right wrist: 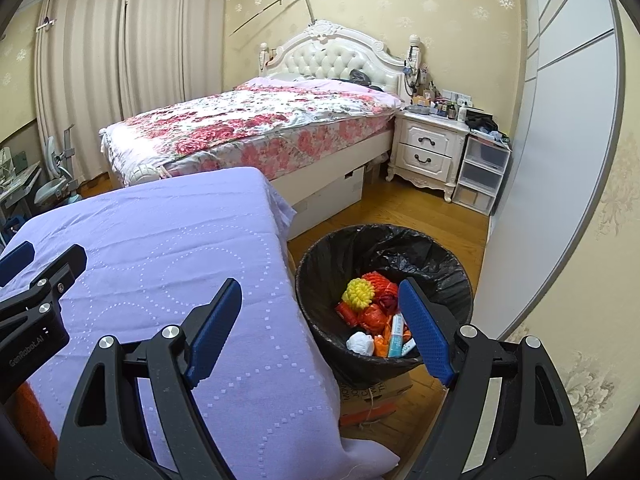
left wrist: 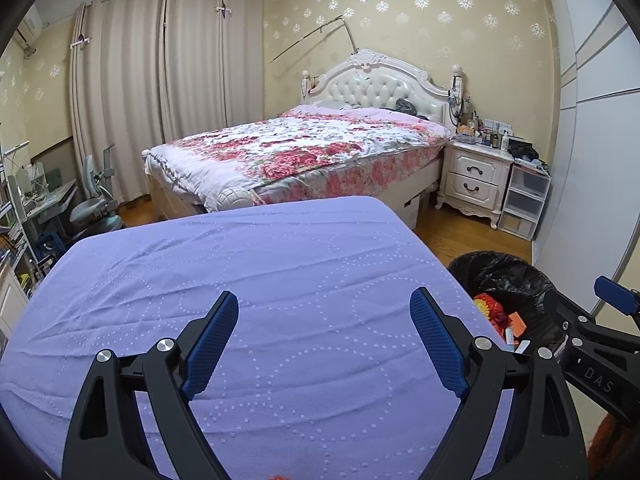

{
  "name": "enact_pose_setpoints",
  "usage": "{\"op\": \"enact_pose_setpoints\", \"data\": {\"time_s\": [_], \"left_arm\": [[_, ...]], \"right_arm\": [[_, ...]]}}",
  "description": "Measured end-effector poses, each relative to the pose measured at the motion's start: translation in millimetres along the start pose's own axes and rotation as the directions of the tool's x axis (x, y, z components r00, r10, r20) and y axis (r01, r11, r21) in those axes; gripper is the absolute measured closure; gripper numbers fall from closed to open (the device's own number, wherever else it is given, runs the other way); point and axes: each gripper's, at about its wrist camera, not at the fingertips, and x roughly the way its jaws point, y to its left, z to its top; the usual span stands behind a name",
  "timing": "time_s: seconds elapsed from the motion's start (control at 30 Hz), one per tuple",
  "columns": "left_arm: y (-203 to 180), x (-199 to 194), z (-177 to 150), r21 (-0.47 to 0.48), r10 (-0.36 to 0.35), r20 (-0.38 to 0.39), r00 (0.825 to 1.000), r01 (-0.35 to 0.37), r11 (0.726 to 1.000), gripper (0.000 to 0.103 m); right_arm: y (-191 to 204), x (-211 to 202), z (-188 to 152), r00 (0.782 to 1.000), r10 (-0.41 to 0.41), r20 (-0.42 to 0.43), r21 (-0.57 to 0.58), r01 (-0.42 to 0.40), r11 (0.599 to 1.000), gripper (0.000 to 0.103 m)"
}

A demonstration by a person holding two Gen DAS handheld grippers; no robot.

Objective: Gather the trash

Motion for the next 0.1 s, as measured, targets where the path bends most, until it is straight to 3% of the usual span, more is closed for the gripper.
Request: {"op": "enact_pose_setpoints", "data": {"time_s": [0.1], "left_arm": [[10.2,8.5,-2.5,-0.015,0.011,-0.028,1.0,-0.011,1.0,0.018]], "right_arm": [[10.3,5.1,1.4,1.0,0.017,-0.006,-0.019,-0.017,1.0,0.024]]}}
